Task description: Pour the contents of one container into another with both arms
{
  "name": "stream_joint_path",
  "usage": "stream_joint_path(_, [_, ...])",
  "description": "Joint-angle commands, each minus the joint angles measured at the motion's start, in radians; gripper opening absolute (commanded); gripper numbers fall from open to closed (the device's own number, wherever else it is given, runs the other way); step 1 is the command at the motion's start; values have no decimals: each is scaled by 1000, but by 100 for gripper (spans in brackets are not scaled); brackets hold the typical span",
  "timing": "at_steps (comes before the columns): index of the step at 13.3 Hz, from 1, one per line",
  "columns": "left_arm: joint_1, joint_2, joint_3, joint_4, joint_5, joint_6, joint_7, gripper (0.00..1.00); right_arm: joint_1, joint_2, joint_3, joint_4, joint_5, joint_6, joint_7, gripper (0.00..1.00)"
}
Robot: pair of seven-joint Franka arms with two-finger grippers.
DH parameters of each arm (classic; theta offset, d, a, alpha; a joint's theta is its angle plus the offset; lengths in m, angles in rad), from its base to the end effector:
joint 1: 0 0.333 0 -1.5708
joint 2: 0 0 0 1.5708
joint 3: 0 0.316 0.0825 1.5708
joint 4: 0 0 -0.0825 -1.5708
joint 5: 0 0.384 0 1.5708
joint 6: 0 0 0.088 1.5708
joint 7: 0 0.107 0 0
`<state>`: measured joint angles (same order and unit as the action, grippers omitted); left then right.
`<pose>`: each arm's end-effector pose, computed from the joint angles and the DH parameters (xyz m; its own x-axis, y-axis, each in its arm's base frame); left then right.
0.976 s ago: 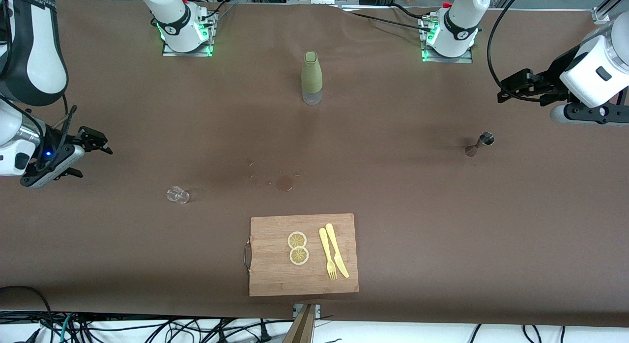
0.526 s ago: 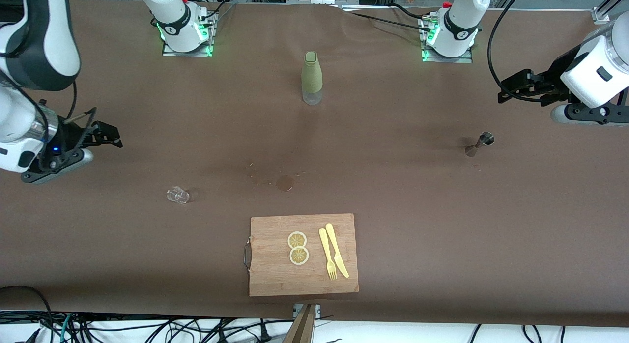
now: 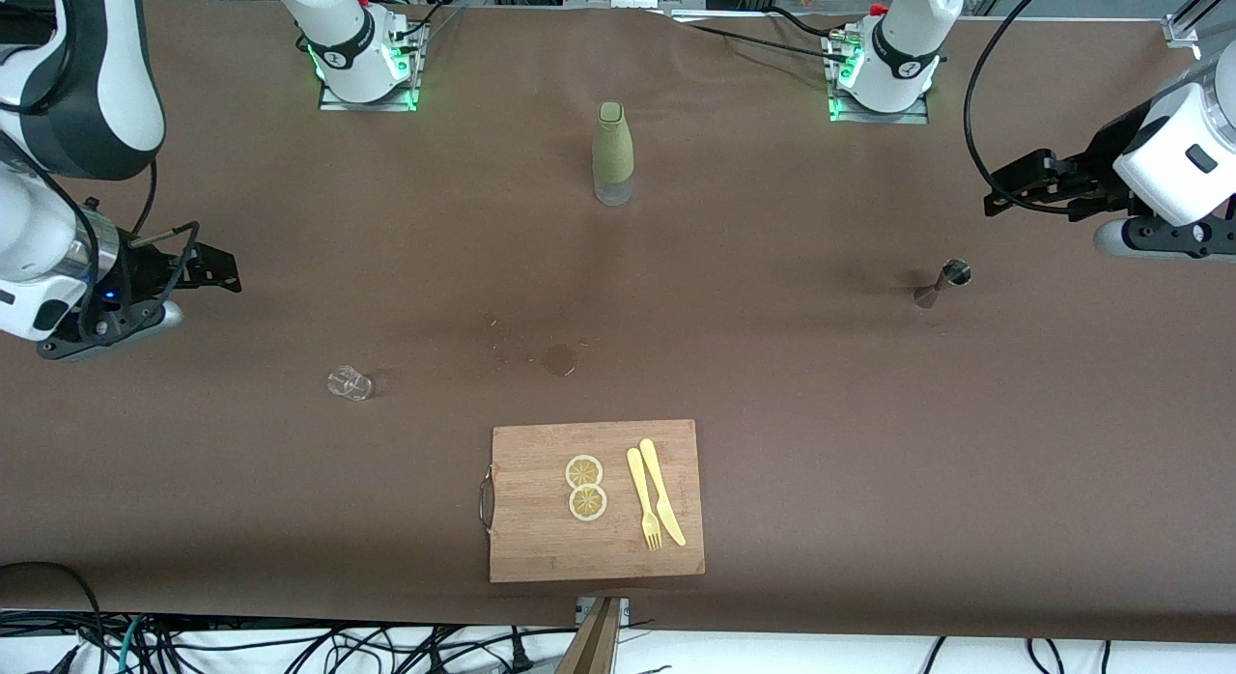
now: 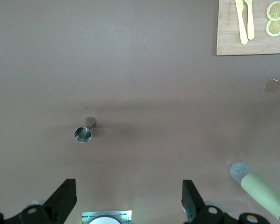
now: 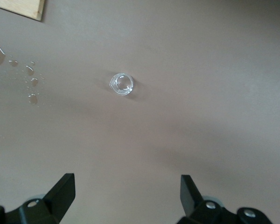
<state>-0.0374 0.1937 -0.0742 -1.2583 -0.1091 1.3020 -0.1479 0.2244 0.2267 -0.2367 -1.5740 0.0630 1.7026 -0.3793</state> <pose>0.5795 -0.0736 0.6369 0.9865 0.0071 -0.1633 0.0236 -0.9948 0.0993 0.6203 0.0110 0.5035 0.9324 0.3520 -0.0818 0.3497 -0.9359 -0.0420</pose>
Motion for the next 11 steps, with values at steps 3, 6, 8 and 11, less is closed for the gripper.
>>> stream_joint_path(3, [-2,21,-1,42,34,-10,21,100,-3,-18,-41,207,-15,-218,13,100])
stream_joint_path(6, [-2,21,-1,42,34,-10,21,100,-3,-18,-50,213,-5,-222,26,100])
stream_joint_path(8, [-2,21,-2,42,25,-10,21,100,-3,-18,-52,213,-5,-222,25,100])
stream_joint_path(11, [-2,24,-1,42,23,-12,21,100,-2,-18,-50,213,-6,-221,25,100])
